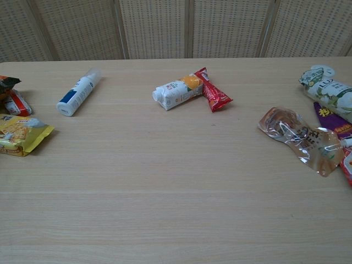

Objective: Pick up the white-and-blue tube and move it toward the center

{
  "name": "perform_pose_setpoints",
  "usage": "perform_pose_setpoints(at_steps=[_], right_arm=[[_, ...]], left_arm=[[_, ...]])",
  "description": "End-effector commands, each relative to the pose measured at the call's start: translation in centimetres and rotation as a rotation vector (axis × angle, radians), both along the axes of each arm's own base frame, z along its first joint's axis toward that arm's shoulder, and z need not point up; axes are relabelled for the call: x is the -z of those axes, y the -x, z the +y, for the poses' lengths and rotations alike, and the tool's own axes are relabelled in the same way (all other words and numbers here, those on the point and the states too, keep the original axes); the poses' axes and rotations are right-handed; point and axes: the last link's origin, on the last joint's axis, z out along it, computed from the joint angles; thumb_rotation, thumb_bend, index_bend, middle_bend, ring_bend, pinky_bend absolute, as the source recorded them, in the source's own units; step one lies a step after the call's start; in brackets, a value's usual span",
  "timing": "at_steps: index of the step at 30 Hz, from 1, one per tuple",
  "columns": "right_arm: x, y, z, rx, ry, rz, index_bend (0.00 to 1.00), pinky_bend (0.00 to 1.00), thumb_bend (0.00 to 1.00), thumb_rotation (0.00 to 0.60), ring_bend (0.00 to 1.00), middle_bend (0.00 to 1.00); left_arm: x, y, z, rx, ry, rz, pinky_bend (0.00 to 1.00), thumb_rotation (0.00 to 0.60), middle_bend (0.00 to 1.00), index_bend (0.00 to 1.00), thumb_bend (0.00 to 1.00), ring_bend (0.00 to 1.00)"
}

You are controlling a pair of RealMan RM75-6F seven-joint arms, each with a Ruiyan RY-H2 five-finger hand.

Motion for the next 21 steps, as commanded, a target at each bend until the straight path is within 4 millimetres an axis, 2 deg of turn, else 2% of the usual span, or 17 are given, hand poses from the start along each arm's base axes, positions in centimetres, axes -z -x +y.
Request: perform_pose_setpoints(at_steps=[1, 10, 14, 17, 21], right_arm=[[-0.1, 0.1, 0.0, 0.004, 0.005, 0.005, 0.06, 0.0, 0.24, 0.6, 0.0, 0.0], [-0.6, 0.8, -0.3, 0.027, 0.072, 0.078, 0.05, 0.0, 0.24, 0.6, 0.0, 0.0], [-1.0, 1.5, -0.6, 0.059, 0.123, 0.128, 0.05, 0.0, 0.24, 0.6, 0.0, 0.0], [-1.0, 1.8, -0.7, 0.079, 0.131, 0.127, 0.05, 0.0, 0.24, 0.6, 0.0, 0.0], [-1.4, 1.8, -0.8, 0.077, 0.141, 0.111, 0.05, 0.0, 0.24, 0.6, 0.0, 0.0]], left_arm=[[0.1, 0.0, 0.0, -0.001, 0.003, 0.003, 0.0, 0.6, 0.0, 0.16, 0.08, 0.0], [0.8, -0.2, 0.3, -0.002, 0.025, 0.011, 0.0, 0.6, 0.0, 0.15, 0.08, 0.0], [1.2, -0.6, 1.0, 0.001, 0.041, 0.013, 0.0, 0.6, 0.0, 0.16, 0.08, 0.0], [1.6, -1.2, 2.5, 0.009, 0.067, 0.034, 0.0, 0.6, 0.0, 0.15, 0.08, 0.0], [1.9, -2.7, 5.8, 0.019, 0.109, 0.06, 0.0, 0.6, 0.0, 0.16, 0.08, 0.0]])
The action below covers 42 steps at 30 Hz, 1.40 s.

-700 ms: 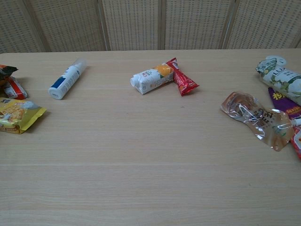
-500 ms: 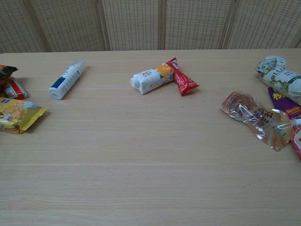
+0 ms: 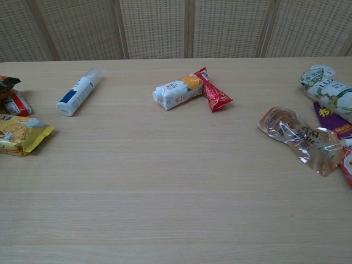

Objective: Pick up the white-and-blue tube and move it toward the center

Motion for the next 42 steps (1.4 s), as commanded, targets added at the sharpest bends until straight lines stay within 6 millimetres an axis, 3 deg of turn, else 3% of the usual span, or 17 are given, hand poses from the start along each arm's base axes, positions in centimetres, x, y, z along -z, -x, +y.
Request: perform_pose_setpoints(at_steps=[1, 8, 13, 21, 31, 36, 42], right_arm=[[-0.3, -0.1, 0.0, -0.004, 0.012, -0.006, 0.05, 0.0, 0.24, 0.6, 0.0, 0.0], [-0.8, -0.3, 0.0, -0.012, 0.017, -0.043, 0.05, 0.0, 0.24, 0.6, 0.0, 0.0], [-1.1, 0.1, -0.2, -0.002, 0.021, -0.068, 0.05, 0.0, 0.24, 0.6, 0.0, 0.0], [-1.5, 1.2, -0.4, 0.032, 0.021, -0.101, 0.05, 0.0, 0.24, 0.6, 0.0, 0.0], [-1.9, 2.1, -0.6, 0.059, 0.024, -0.123, 0.05, 0.0, 0.24, 0.6, 0.0, 0.0], [-2.0, 2.5, -0.6, 0.074, 0.027, -0.13, 0.05, 0.0, 0.24, 0.6, 0.0, 0.0], [-2.0, 2.8, -0.7, 0.083, 0.019, -0.141, 0.05, 0.0, 0.24, 0.6, 0.0, 0.0]], left_arm=[[0.2, -1.6, 3.3, 0.006, 0.041, 0.021, 0.0, 0.6, 0.0, 0.15, 0.08, 0.0], [1.2, -5.5, 10.6, 0.016, 0.17, 0.084, 0.0, 0.6, 0.0, 0.15, 0.08, 0.0], [3.3, -8.2, 15.7, 0.012, 0.312, 0.125, 0.0, 0.596, 0.0, 0.15, 0.08, 0.0], [7.7, -10.8, 21.3, -0.021, 0.455, 0.214, 0.0, 0.505, 0.0, 0.14, 0.08, 0.0], [13.0, -11.3, 24.2, -0.112, 0.54, 0.274, 0.0, 0.492, 0.0, 0.14, 0.08, 0.0], [15.2, -10.0, 24.1, -0.173, 0.584, 0.294, 0.0, 0.478, 0.0, 0.15, 0.08, 0.0], [16.1, -8.4, 24.3, -0.23, 0.583, 0.31, 0.0, 0.48, 0.0, 0.15, 0.08, 0.0]])
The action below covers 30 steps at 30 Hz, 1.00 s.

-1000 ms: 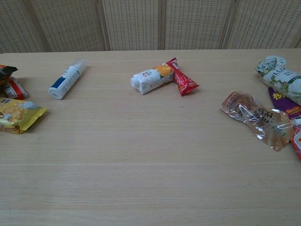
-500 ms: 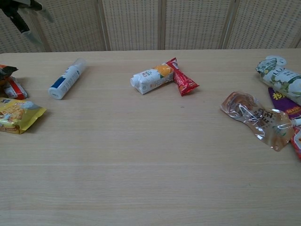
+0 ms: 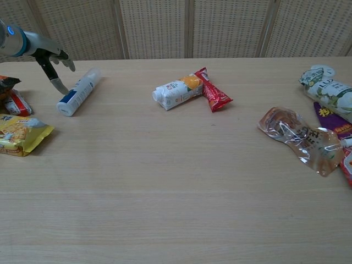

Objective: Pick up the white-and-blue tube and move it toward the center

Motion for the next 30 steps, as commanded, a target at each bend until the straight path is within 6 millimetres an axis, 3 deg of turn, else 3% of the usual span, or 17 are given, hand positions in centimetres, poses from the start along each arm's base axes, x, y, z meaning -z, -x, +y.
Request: perform_pose_setpoints(at_steps=[1, 19, 30], right_arm=[[0.0, 0.1, -0.1, 0.002, -0.006, 0.0, 0.05, 0.0, 0.24, 0.6, 0.0, 0.0], [0.1, 0.4, -0.2, 0.006, -0.019, -0.012, 0.05, 0.0, 0.24, 0.6, 0.0, 0.0], [-0.1, 0.3, -0.2, -0.001, -0.014, -0.025, 0.05, 0.0, 0.24, 0.6, 0.0, 0.0]], left_arm=[[0.8, 0.4, 0.1, -0.014, 0.01, 0.017, 0.0, 0.479, 0.0, 0.15, 0.08, 0.0], [2.5, 1.2, 0.3, -0.014, 0.022, 0.075, 0.0, 0.482, 0.0, 0.16, 0.09, 0.0], [3.7, -0.1, 0.1, 0.015, 0.04, 0.072, 0.0, 0.484, 0.0, 0.16, 0.09, 0.0]])
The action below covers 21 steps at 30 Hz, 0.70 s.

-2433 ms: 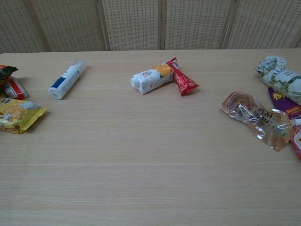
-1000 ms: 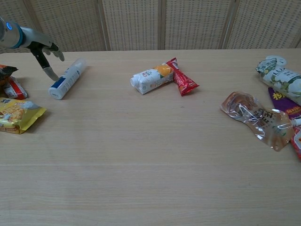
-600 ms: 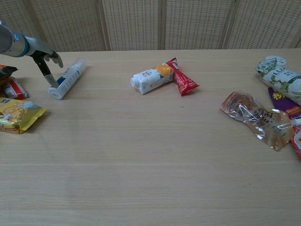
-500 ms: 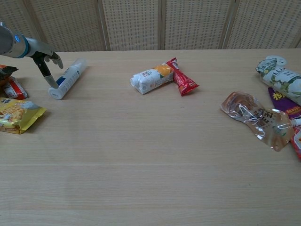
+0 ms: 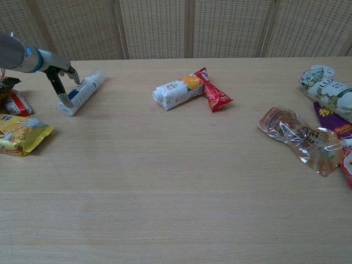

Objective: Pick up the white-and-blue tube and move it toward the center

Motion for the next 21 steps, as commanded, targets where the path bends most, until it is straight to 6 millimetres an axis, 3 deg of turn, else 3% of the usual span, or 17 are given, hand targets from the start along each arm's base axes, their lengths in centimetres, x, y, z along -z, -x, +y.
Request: perform_pose_setpoints(at_steps=[1, 13, 21], right_arm=[[0.0, 0.0, 0.0, -0.002, 0.002, -0.004, 0.05, 0.0, 0.23, 0.6, 0.0, 0.0], [-0.3, -0.1, 0.1, -0.008, 0.005, -0.016, 0.05, 0.0, 0.24, 0.6, 0.0, 0.0], [-0.3, -0.2, 0.2, -0.017, -0.001, -0.035, 0.05, 0.0, 0.24, 0.6, 0.0, 0.0]], left_arm=[[0.2, -0.6, 0.0, 0.013, 0.004, -0.006, 0.0, 0.482, 0.0, 0.16, 0.09, 0.0], [1.1, -3.1, -0.3, 0.057, 0.022, -0.05, 0.0, 0.482, 0.0, 0.16, 0.08, 0.0], [-1.4, -3.0, 0.6, 0.083, -0.038, -0.024, 0.0, 0.484, 0.0, 0.16, 0.09, 0.0]])
